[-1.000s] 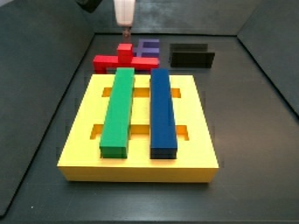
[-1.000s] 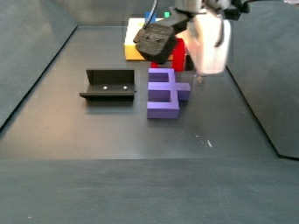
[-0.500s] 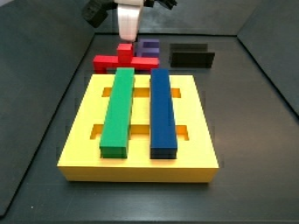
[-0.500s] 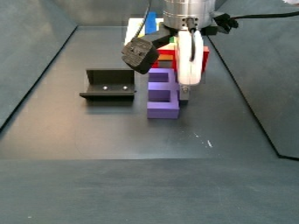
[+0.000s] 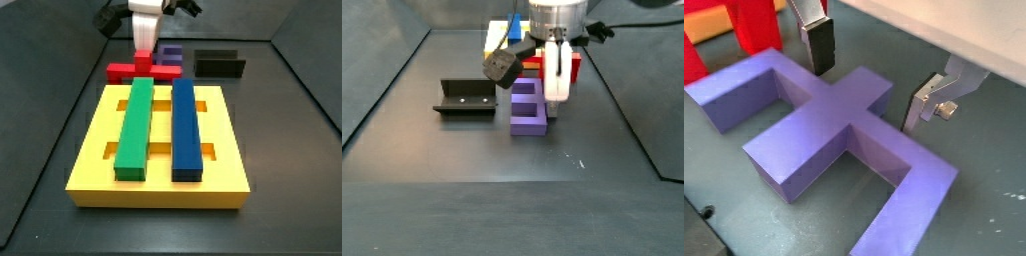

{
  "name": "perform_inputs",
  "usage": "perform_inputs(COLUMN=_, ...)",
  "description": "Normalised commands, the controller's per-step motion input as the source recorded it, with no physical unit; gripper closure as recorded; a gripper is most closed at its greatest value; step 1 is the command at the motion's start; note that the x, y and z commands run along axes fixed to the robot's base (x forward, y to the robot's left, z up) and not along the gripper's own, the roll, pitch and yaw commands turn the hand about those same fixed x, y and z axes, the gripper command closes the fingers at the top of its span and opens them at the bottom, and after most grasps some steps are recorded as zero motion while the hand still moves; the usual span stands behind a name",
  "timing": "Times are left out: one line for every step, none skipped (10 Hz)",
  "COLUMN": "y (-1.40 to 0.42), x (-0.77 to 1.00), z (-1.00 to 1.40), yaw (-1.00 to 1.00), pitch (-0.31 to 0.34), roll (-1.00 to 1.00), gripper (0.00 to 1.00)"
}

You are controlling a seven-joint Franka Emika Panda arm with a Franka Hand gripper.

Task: Pick up the purple object. Move up. Place the purple object on the fixture. Regrasp the purple object. Move to above the board. Insert the purple object.
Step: Pick up the purple object.

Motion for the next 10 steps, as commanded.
perform_inputs(y=0.0, x=0.0, z=-0.37, yaw=0.0, pitch=0.0, roll=-0.09, gripper=0.0)
perform_inputs(y=0.0, x=0.0, z=-0.25, yaw=0.14, pitch=0.0, roll=-0.11, gripper=0.0)
perform_inputs(y=0.0, x=0.04, z=-0.09, yaw=0.1, pitch=0.0, roll=-0.08, gripper=0.0)
perform_inputs(y=0.0, x=0.05, z=-0.04, yaw=0.03, pitch=0.0, roll=-0.08, gripper=0.0)
perform_inputs(y=0.0, x=0.0, z=0.0, yaw=0.0, pitch=0.0, roll=-0.01, gripper=0.0)
perform_inputs(y=0.0, x=0.0, z=0.0, yaw=0.0, pitch=0.0, roll=0.0, gripper=0.0)
perform_inputs(y=0.0, x=0.0, z=0.0, yaw=0.0, pitch=0.0, roll=0.0, gripper=1.0)
perform_inputs(y=0.0, x=0.0, z=0.0, yaw=0.0, pitch=0.0, roll=0.0, gripper=1.0)
perform_inputs(y=0.0, x=0.0, z=0.0, yaw=0.0, pitch=0.0, roll=0.0, gripper=1.0)
perform_inputs(y=0.0, x=0.0, z=0.0, yaw=0.0, pitch=0.0, roll=0.0, gripper=1.0)
